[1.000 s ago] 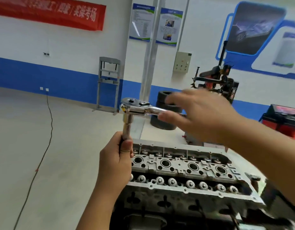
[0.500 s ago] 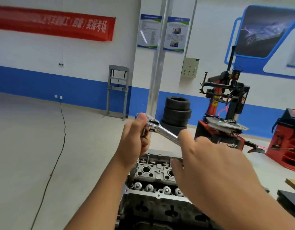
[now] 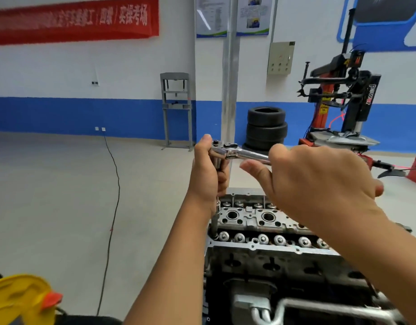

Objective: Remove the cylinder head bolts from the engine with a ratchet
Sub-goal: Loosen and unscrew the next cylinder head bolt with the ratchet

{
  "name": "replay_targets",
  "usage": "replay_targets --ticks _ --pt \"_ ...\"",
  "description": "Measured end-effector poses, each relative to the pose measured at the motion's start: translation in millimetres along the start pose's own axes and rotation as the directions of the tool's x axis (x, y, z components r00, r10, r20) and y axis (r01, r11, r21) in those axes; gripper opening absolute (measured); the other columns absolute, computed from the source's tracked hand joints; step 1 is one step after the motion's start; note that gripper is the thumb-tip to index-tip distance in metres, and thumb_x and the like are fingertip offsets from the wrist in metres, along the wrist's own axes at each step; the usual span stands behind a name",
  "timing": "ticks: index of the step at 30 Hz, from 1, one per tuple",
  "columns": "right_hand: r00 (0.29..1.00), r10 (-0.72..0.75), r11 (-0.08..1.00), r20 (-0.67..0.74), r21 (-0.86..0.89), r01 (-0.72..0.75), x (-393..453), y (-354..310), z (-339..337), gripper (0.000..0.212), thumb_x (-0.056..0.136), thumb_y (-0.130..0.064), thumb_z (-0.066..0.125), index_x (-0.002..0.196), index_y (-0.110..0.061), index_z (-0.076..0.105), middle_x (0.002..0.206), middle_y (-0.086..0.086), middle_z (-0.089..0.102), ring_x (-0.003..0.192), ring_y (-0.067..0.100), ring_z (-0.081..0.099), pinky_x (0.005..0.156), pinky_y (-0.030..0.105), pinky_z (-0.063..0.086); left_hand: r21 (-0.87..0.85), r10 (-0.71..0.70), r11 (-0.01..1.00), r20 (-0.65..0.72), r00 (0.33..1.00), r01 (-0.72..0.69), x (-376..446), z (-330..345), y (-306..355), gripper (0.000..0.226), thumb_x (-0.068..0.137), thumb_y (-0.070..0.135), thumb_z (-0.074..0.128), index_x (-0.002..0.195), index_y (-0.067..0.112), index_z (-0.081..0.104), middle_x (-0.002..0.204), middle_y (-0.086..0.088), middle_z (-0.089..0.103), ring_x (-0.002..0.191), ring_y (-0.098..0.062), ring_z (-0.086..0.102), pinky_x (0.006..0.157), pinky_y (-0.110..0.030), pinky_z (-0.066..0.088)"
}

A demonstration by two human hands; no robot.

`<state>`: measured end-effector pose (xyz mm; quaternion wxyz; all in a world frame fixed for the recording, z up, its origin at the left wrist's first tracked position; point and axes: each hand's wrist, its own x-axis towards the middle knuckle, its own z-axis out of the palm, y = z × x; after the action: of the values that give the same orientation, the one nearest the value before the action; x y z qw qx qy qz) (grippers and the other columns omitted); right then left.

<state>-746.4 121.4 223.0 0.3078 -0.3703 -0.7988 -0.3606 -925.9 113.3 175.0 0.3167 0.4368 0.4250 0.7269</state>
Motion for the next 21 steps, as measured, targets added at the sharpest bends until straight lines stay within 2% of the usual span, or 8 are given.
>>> replay_targets --ticks 3,6,8,12,15,18,21 --pt "0.999 -0.015 1.0 -0.046 -0.004 0.015 0.7 5.0 11.0 0.08 0.098 -0.073 -0.006 0.068 -0.015 0.041 0.048 0.002 0.038 0.041 0.021 0.038 0.05 0.026 0.025 0.019 0.011 1.0 -0.061 0.998 -0.01 -2.8 3.0 -1.9 0.064 0.078 0.083 0.038 0.06 0.022 0.044 0.049 0.006 0.034 0.042 -0.012 0.027 0.041 -0.023 0.024" --pt "0.993 -0.022 0.998 -0.116 0.052 0.029 12.2 13.5 23.9 0.073 0.102 -0.07 0.012 0.064 -0.014 0.037 0.046 -0.002 0.02 0.039 0.019 0.03 0.049 0.024 0.024 0.039 0.05 0.998 -0.135 0.99 -0.045 -5.7 9.2 0.3 0.063 0.078 0.08 0.038 0.066 0.019 0.044 0.051 0.006 0.035 0.043 -0.01 0.029 0.039 -0.023 0.026" --pt "0.994 -0.036 0.99 -0.104 0.135 0.05 23.3 22.3 32.0 0.067 0.102 -0.07 0.018 0.066 -0.015 0.034 0.048 -0.005 0.012 0.039 0.018 0.027 0.049 0.022 0.022 0.061 0.092 0.995 -0.182 0.979 -0.082 -9.5 12.4 1.3 0.061 0.083 0.076 0.038 0.065 0.018 0.044 0.052 0.004 0.036 0.044 -0.01 0.03 0.041 -0.024 0.027" --pt "0.987 -0.155 0.937 -0.042 0.309 0.161 53.3 42.5 64.2 0.074 0.089 -0.084 0.008 0.07 -0.021 0.042 0.053 -0.01 0.039 0.045 0.021 0.043 0.048 0.025 0.025 0.119 0.202 0.976 -0.205 0.958 -0.181 -20.6 19.2 -4.6 0.056 0.084 0.071 0.04 0.068 0.017 0.044 0.055 0.003 0.033 0.047 -0.011 0.029 0.043 -0.024 0.027" --pt "0.98 -0.197 0.896 -0.026 0.401 0.19 70.9 41.2 73.3 0.082 0.08 -0.092 0.008 0.068 -0.021 0.048 0.057 -0.007 0.05 0.053 0.022 0.05 0.05 0.028 0.029 0.101 0.247 0.968 -0.228 0.942 -0.23 -26.2 19.0 -8.8 0.059 0.083 0.073 0.039 0.068 0.016 0.043 0.053 0.004 0.031 0.045 -0.011 0.025 0.043 -0.022 0.024" --pt "0.979 -0.193 0.9 -0.066 0.385 0.204 68.6 35.3 73.2 0.088 0.083 -0.093 0.006 0.062 -0.019 0.048 0.051 -0.005 0.048 0.047 0.02 0.048 0.049 0.03 0.034 0.088 0.265 0.964 -0.202 0.943 -0.252 -23.4 7.8 -12.6 0.068 0.083 0.083 0.038 0.06 0.019 0.044 0.049 0.005 0.03 0.041 -0.014 0.022 0.046 -0.022 0.022" --pt "0.965 -0.224 0.886 -0.135 0.385 0.259 55.6 42.3 68.0 0.081 0.094 -0.086 0.012 0.055 -0.021 0.039 0.042 -0.008 0.037 0.036 0.016 0.036 0.046 0.023 0.022 0.016 0.27 0.963 -0.102 0.957 -0.27 -21.3 0.7 -19.1 0.077 0.076 0.093 0.045 0.057 0.019 0.049 0.046 0.008 0.031 0.038 -0.012 0.022 0.044 -0.019 0.024"
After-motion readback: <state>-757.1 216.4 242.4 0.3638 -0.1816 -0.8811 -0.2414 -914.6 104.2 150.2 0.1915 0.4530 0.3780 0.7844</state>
